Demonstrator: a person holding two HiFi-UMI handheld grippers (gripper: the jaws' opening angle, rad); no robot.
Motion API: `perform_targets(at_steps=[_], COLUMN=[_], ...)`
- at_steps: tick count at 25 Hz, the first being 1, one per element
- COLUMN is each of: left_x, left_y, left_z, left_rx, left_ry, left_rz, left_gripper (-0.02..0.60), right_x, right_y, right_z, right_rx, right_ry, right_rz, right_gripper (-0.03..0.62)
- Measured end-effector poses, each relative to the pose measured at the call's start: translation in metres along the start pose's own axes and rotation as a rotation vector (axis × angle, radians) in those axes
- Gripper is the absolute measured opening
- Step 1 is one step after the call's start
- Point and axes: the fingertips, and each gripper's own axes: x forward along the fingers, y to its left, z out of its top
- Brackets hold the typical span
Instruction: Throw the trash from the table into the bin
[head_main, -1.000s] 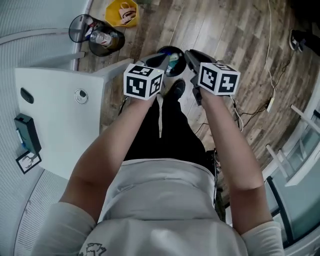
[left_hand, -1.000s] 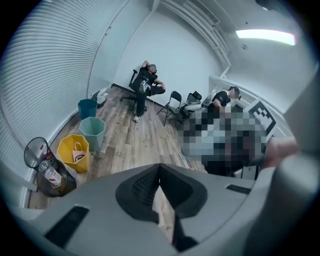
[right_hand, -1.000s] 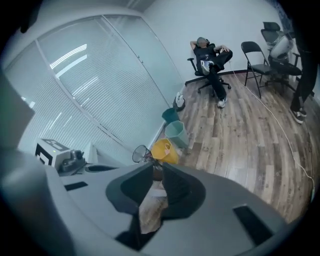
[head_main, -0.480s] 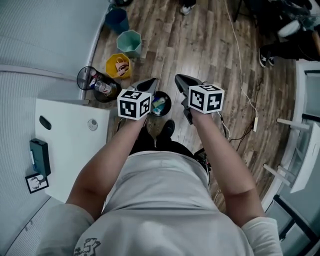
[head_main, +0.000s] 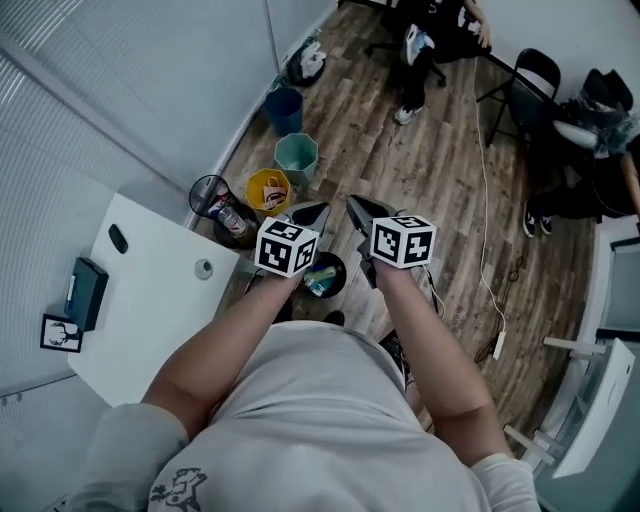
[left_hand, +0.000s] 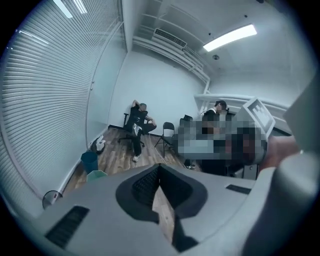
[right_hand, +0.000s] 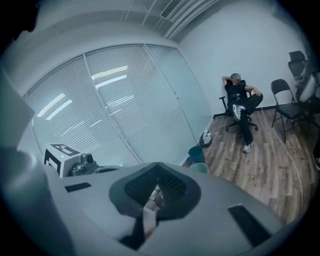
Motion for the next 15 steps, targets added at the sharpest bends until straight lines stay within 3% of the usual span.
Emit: perform_targets(at_steps=[8,15], left_x=[-0.071,-0.173], left_y=[0.062,0.12], left_z=[-0.018,-0.04], left_rx=[-0.101,-0.219], left_ry=[-0.055,-0.14], left_rz=[0.259,0.475], left_gripper=[0.006,0.006], right_x=[0.061,0.108], right_y=[0.076,0.174], right_z=[-0.028,-0.056], right_rx=[-0.114,-0.243], right_ry=[0.143,0.227], right_rz=[0.224,0.373], right_gripper=[0.006,0.006])
